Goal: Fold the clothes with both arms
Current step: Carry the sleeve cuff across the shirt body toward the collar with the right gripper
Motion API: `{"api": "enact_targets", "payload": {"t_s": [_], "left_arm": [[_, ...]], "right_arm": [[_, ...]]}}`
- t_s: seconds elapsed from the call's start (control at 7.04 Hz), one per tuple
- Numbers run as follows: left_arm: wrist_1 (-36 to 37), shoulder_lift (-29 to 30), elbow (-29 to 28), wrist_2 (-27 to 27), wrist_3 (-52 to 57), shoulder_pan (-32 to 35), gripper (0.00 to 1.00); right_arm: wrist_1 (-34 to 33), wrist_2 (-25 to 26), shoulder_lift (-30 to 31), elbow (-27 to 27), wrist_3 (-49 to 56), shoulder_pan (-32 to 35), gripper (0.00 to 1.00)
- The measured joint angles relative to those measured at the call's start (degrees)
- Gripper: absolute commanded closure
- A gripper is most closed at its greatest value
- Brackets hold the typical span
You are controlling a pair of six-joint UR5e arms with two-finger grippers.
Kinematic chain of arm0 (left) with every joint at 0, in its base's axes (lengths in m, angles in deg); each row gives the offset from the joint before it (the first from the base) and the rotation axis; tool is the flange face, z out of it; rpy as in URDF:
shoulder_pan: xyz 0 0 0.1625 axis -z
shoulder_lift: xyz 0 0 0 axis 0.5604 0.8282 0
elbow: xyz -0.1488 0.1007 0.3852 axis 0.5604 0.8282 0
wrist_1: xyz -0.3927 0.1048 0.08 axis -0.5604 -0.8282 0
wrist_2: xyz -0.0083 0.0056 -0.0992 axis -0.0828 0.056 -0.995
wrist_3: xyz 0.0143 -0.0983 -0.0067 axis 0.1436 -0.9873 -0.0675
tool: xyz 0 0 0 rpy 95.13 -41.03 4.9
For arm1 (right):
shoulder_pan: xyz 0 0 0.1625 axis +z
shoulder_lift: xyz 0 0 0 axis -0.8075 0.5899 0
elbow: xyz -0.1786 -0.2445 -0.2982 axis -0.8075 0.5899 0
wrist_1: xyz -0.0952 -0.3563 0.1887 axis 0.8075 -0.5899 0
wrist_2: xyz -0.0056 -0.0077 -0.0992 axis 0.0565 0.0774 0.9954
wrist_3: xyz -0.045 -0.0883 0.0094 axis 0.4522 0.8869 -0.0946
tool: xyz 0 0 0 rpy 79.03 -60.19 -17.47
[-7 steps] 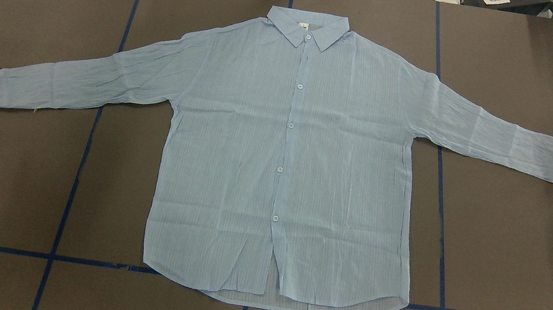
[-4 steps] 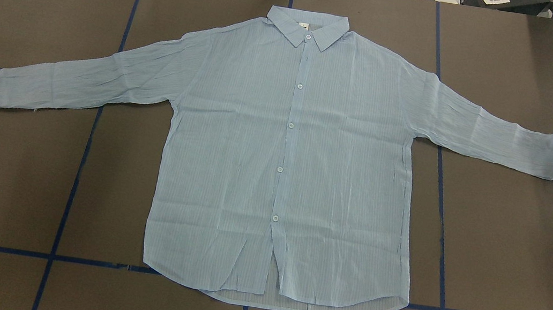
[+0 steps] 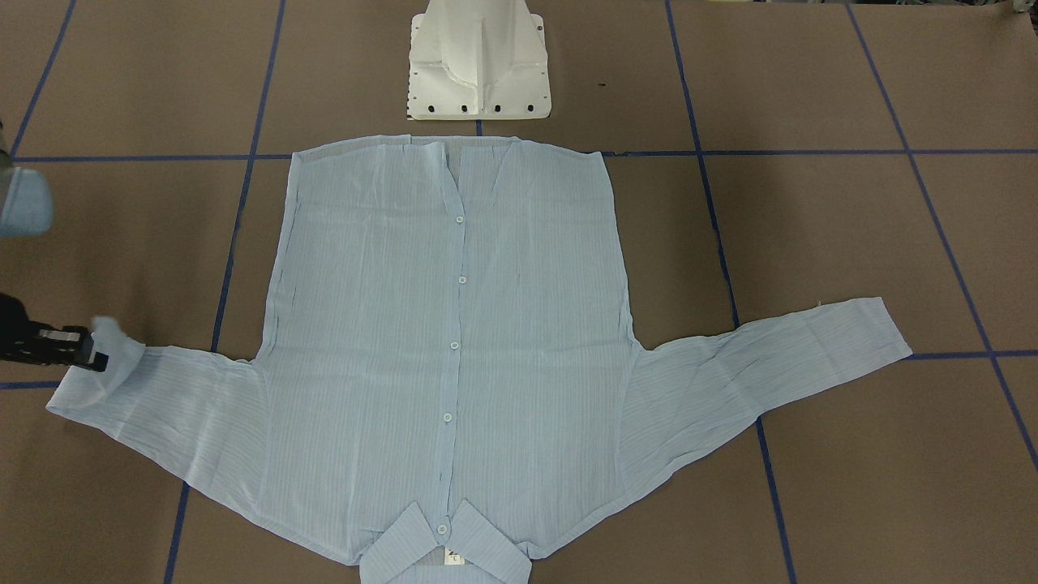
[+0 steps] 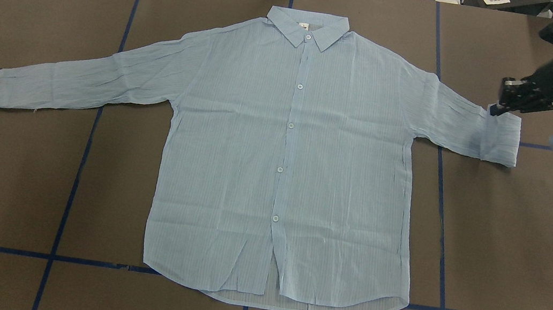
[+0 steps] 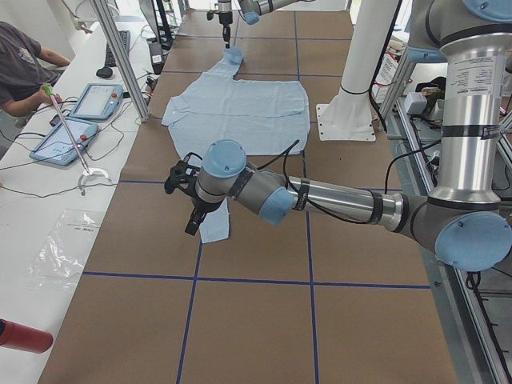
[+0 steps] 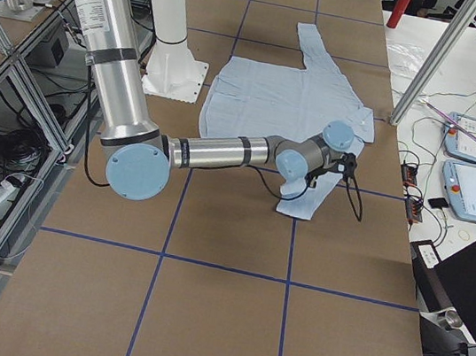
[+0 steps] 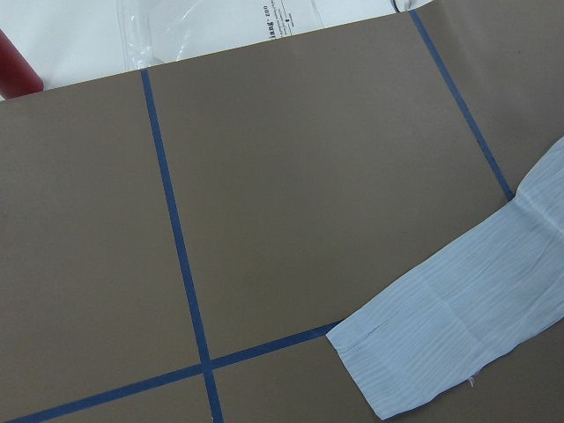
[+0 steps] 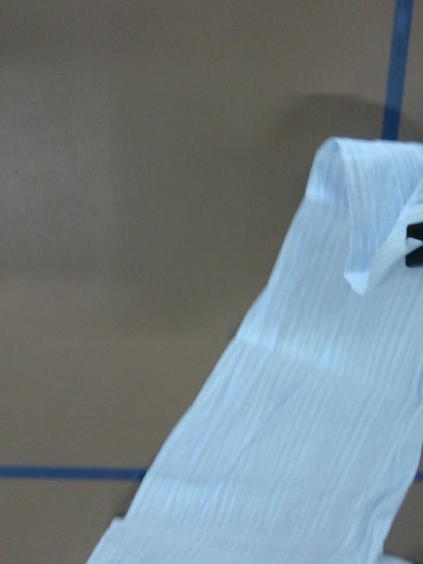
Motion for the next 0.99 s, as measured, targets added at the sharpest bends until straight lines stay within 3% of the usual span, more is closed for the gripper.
{"api": "enact_targets", "payload": {"t_s": [0.28,0.71,0.99], "left_arm": [[-0.5,0.0,0.1,0.0,0.0,-0.1,0.00],[-1.7,0.0,-0.2,-0.3,-0.3,-0.9,0.00],[-1.8,0.0,-0.3,-0.8,-0.3,-1.3,0.00]], "right_arm": [[-0.1,10.8,-10.4,-0.2,-19.5,-10.3,1.00],[3.6,24.3,-27.9,12.8,-38.8,-19.0,1.00],[6.6,31.2,-35.5,20.1,-45.4,-23.5,1.00]]}}
